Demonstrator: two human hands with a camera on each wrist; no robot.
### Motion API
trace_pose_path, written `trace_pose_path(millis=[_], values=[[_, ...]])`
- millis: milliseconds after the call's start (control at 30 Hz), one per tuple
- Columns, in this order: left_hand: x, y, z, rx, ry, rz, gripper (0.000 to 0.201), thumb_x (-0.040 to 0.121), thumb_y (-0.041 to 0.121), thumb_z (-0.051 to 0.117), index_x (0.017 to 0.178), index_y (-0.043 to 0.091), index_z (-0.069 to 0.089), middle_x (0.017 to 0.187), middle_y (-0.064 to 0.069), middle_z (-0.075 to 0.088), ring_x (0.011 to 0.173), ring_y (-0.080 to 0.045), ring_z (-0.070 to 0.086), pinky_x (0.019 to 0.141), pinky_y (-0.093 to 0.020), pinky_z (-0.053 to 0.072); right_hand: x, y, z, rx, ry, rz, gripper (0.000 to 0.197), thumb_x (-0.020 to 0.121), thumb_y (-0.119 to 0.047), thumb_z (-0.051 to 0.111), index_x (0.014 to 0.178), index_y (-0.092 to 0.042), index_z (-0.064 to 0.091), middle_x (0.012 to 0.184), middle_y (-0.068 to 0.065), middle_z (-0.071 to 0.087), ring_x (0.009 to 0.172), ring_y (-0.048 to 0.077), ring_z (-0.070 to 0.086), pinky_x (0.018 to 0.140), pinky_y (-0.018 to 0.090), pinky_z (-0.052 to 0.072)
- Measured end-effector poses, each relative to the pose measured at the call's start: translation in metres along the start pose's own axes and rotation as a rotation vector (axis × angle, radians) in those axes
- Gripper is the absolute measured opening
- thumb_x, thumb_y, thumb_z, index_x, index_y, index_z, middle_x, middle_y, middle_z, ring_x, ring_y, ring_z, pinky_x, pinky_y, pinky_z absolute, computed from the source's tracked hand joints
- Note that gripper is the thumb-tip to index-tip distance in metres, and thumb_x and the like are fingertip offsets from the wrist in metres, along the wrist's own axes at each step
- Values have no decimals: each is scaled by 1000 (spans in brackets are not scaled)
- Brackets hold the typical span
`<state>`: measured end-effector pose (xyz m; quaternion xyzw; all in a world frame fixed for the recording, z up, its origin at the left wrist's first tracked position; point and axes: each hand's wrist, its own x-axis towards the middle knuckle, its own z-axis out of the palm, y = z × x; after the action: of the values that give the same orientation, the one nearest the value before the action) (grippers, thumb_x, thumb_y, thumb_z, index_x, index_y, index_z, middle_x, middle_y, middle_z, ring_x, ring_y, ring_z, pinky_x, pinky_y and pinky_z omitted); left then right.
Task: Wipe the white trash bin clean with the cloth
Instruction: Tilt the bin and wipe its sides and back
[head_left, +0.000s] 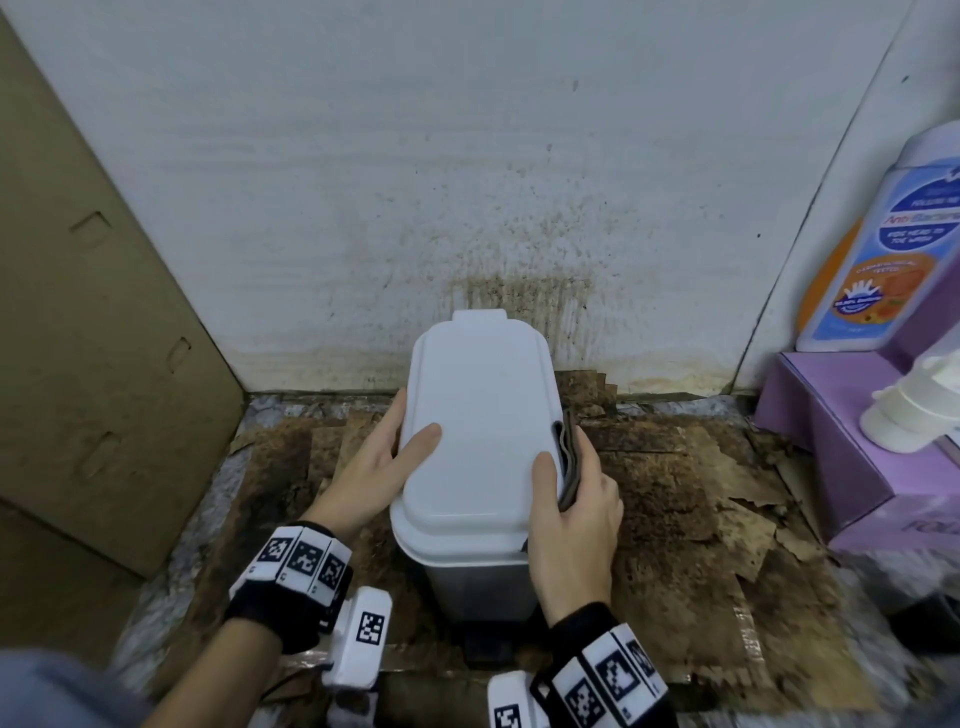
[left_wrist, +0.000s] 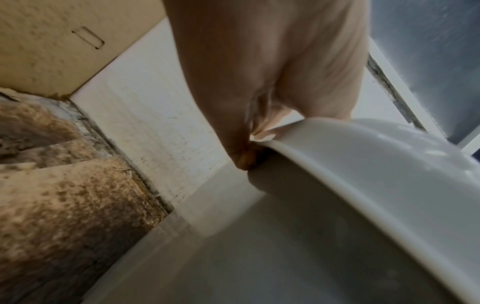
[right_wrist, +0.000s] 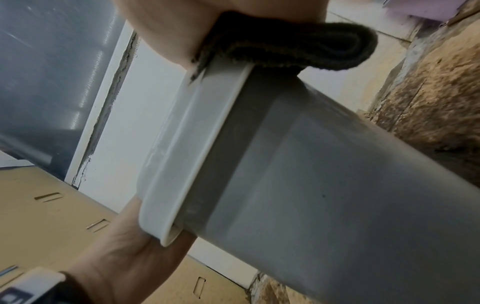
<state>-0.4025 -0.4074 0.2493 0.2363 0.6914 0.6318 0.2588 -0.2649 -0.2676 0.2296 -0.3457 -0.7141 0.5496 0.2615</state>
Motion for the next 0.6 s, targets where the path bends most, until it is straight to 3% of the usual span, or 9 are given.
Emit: trace_pose_path(millis=[100, 167, 233, 333, 433, 600], values=[[-1, 0, -1, 3, 27, -14, 55, 104, 30, 55, 152, 47, 33, 131, 37, 60, 121, 7, 60, 87, -18, 56, 1, 3, 2, 80, 18, 12, 51, 101, -45, 51, 150, -40, 39, 131, -6, 45, 136, 16, 34, 108, 34, 32], [-2, 0, -2, -5, 57, -38, 55, 101, 35, 59, 149, 50, 35, 129, 32, 64, 117, 3, 65, 84, -21, 58, 4, 8, 5, 180, 50, 39, 45, 101, -47, 49, 146, -42, 45, 132, -7, 50, 134, 17, 41, 113, 43, 37], [-2, 0, -2, 19, 80, -51, 52, 99, 39, 61, 143, 55, 39, 125, 33, 65, 113, 2, 67, 83, -23, 59, 8, 10, 6, 259, 75, 72, 40, 102, -45, 45, 141, -43, 51, 131, -10, 55, 129, 16, 50, 111, 48, 43], [-3, 1, -1, 72, 108, -56, 43, 96, 45, 63, 128, 64, 43, 122, 36, 64, 113, 2, 66, 88, -27, 59, 15, 5, 0, 305, 85, 92, 35, 107, -29, 44, 139, -33, 55, 131, -11, 60, 125, 14, 56, 109, 42, 47], [-3, -4, -4, 148, 141, -73, 44, 89, 62, 65, 126, 70, 42, 139, 21, 54, 125, -9, 59, 103, -41, 54, 21, 2, -5, 276, 79, 86, 37, 108, -26, 43, 143, -27, 53, 133, -7, 61, 124, 15, 57, 106, 37, 47], [-6, -13, -5, 193, 176, -90, 76, 73, 83, 64, 141, 58, 41, 144, 12, 46, 123, -10, 58, 107, -47, 50, 33, 0, -13, 180, 134, -9, 36, 109, -23, 41, 143, -22, 53, 128, -2, 63, 120, 16, 57, 95, 26, 41]])
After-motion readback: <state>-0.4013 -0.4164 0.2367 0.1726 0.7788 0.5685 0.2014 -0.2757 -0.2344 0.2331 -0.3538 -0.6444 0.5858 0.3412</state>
